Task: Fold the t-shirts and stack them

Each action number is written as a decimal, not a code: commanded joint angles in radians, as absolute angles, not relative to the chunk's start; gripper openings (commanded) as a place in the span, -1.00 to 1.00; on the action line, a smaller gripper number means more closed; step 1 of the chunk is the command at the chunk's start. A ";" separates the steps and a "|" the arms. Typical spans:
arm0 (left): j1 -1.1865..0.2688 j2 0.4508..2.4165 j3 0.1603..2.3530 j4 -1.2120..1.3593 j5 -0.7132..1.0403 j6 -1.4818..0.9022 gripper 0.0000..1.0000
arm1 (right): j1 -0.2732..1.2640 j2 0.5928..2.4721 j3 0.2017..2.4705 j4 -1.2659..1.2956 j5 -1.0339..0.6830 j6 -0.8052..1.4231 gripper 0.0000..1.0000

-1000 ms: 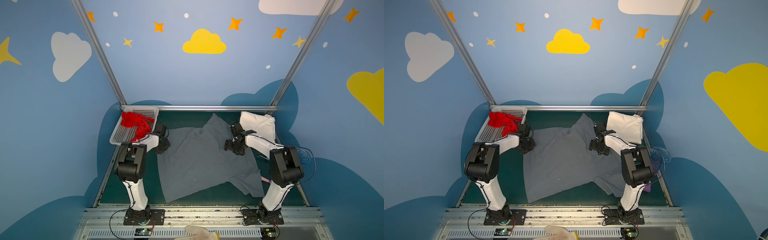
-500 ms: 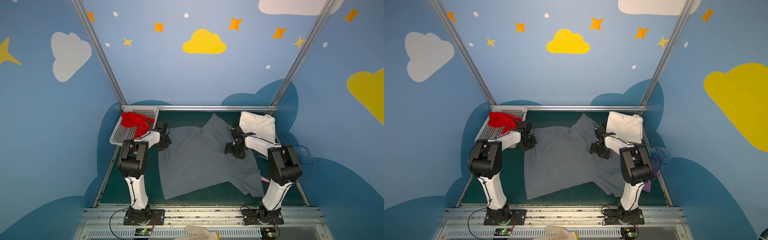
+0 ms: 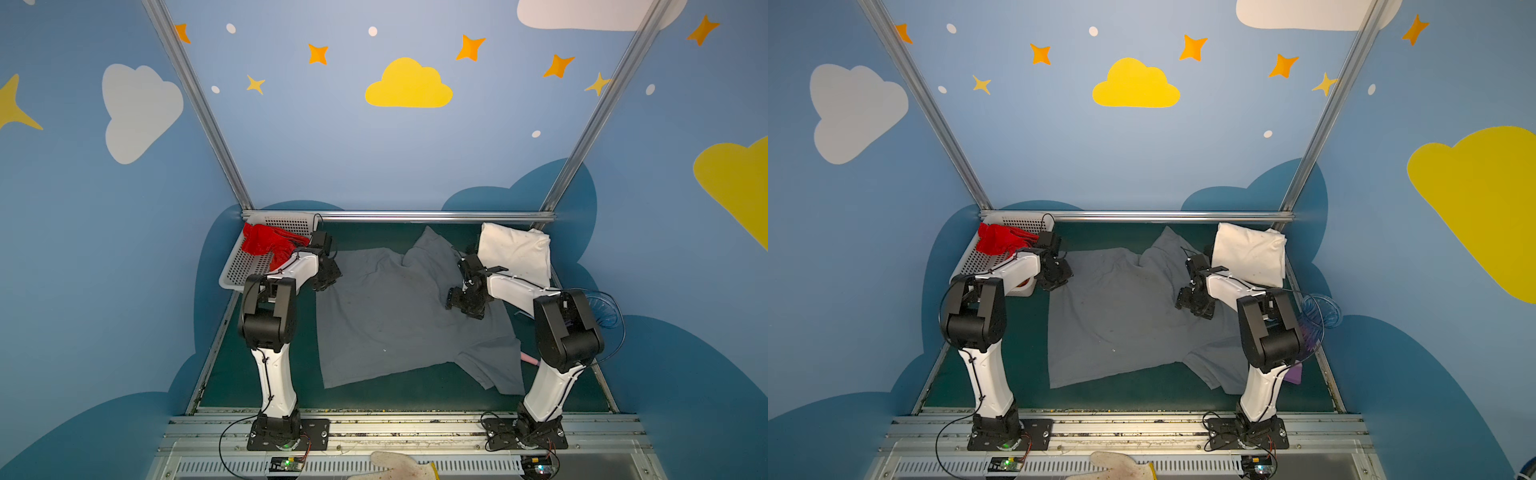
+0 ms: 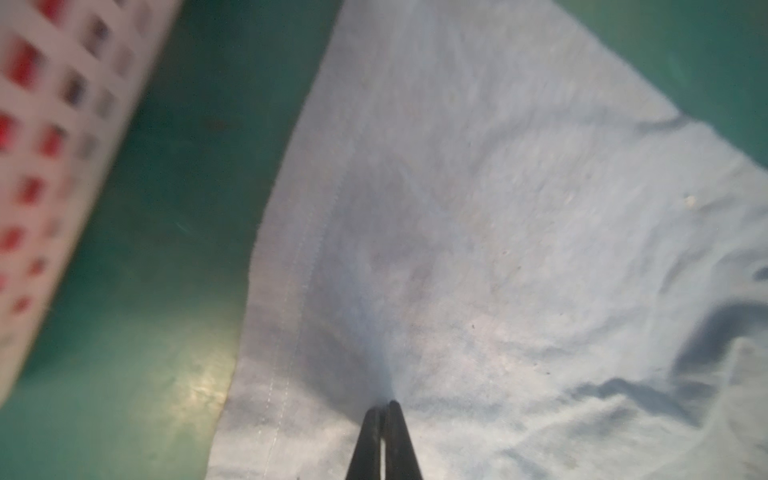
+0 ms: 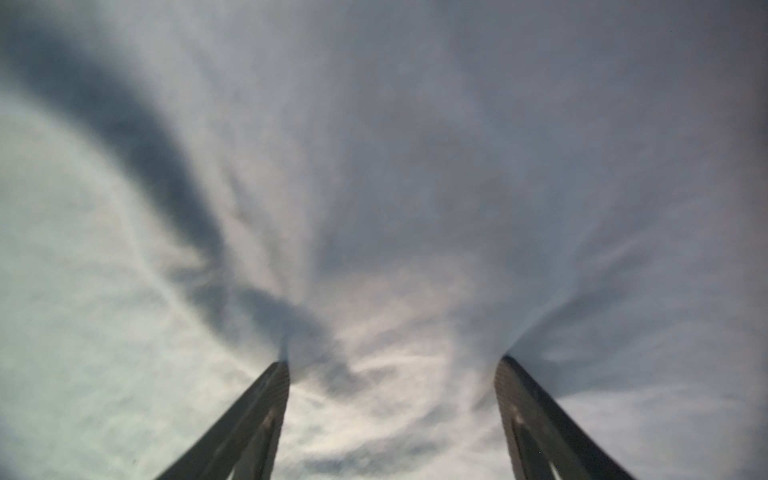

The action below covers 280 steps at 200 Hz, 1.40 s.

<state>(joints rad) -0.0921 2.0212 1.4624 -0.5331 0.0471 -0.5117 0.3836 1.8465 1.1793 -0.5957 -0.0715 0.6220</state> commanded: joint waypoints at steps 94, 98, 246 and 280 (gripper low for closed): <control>-0.083 2.000 1.543 -0.572 0.055 -0.496 -0.93 | 0.652 1.859 1.135 -0.570 -0.293 0.795 0.53; -0.083 2.004 1.552 -0.572 0.062 -0.496 -0.92 | 0.656 1.859 1.143 -0.573 -0.299 0.795 0.53; -0.127 2.386 2.090 -0.825 -0.002 -0.367 0.36 | 0.429 1.802 1.187 -0.766 0.029 0.630 0.68; -0.129 2.411 2.123 -0.843 -0.032 -0.354 0.41 | 0.335 1.845 1.167 -0.739 0.004 0.635 0.67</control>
<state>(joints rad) -0.1291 2.3951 2.0838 -0.7898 0.0101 -0.3817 0.3843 1.8256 1.1919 -0.7357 -0.0032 0.6495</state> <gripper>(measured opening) 0.700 0.835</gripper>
